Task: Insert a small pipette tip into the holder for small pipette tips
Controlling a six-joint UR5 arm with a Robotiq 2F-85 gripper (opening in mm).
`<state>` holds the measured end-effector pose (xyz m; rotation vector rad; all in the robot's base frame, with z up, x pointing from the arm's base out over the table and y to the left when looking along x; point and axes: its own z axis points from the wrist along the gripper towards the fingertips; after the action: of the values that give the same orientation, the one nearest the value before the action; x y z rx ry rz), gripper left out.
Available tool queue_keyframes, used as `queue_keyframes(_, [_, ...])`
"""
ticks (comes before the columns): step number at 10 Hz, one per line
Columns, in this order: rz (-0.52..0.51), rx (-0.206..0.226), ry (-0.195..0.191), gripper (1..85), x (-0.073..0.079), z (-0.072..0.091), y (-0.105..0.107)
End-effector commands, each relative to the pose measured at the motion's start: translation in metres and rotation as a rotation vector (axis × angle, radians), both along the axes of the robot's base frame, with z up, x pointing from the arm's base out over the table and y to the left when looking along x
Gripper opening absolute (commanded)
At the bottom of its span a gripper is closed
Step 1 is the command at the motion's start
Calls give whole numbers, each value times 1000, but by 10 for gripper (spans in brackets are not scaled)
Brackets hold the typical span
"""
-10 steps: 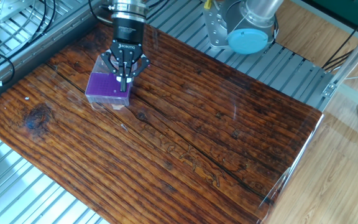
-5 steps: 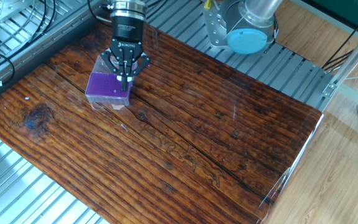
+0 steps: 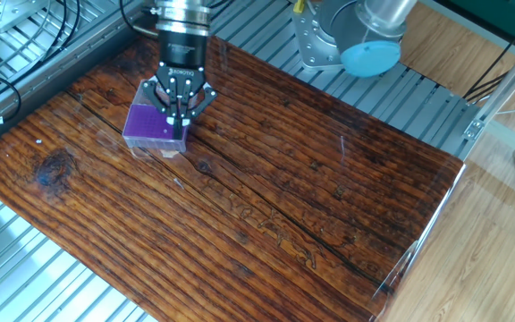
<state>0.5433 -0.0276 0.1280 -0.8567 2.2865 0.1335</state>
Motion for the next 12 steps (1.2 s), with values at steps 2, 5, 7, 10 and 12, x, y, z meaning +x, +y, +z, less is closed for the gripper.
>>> queue_keyframes(2, [88,-183,128,17,18,-36,-24])
queue_keyframes(5, [91,-196,34,17,46,-37,-26])
queue_keyframes(7, [84,-150,7,13,45,-24,-20])
queue_keyframes(10, [101,-132,8,17,40,-21,-15])
queue_keyframes(12, [77,-105,18,13,38,-19,-13])
